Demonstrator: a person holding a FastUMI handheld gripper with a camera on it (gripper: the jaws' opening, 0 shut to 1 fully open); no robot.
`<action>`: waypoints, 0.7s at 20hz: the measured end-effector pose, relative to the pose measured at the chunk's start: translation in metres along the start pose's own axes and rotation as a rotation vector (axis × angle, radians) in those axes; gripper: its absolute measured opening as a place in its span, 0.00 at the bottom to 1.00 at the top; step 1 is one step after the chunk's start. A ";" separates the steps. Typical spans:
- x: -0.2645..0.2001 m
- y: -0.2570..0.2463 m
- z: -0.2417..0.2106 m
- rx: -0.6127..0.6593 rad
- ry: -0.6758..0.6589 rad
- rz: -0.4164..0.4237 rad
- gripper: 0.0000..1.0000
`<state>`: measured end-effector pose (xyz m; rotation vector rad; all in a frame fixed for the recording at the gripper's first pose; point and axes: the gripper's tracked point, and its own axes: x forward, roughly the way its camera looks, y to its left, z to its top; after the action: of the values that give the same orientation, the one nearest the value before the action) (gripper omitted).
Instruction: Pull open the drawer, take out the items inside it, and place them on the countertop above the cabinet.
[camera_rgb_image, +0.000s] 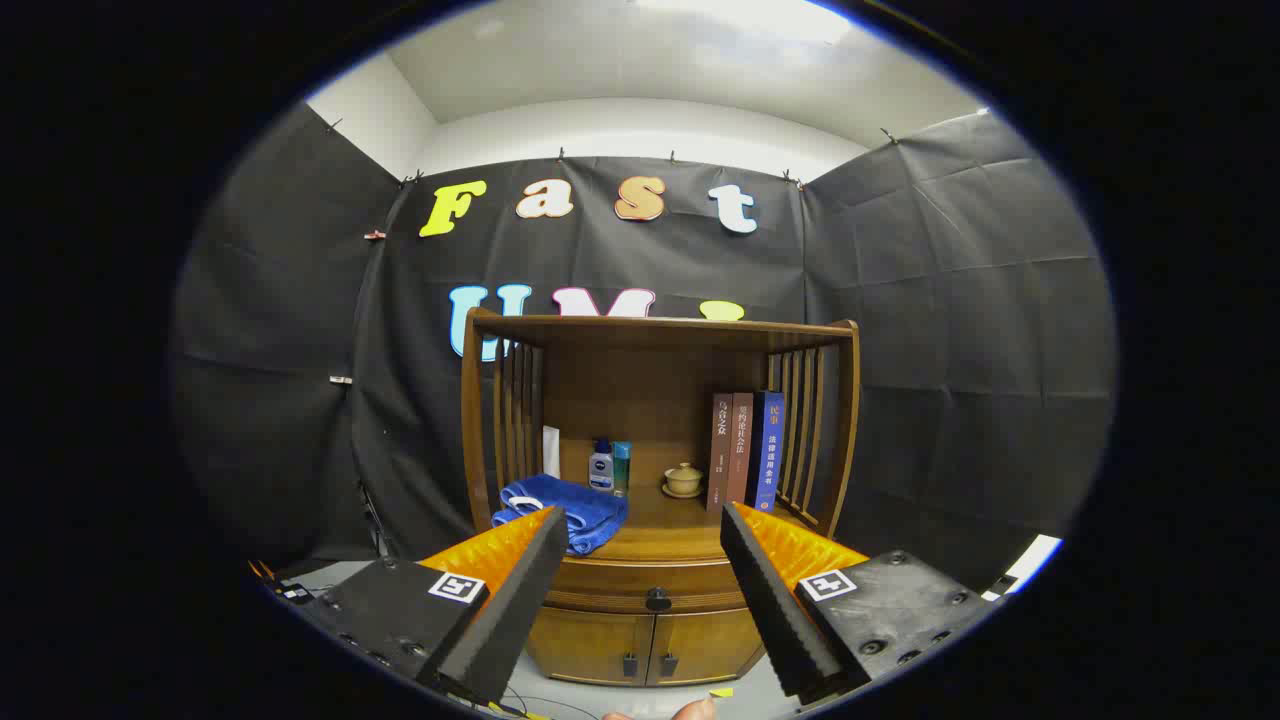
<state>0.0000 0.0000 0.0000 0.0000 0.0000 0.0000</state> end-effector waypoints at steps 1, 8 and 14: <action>0.000 -0.001 0.000 0.002 -0.001 -0.002 0.98; 0.000 -0.001 -0.001 0.004 0.002 -0.002 0.98; -0.001 0.000 0.001 0.003 -0.001 0.001 0.98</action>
<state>-0.0011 -0.0001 0.0011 0.0032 -0.0011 0.0010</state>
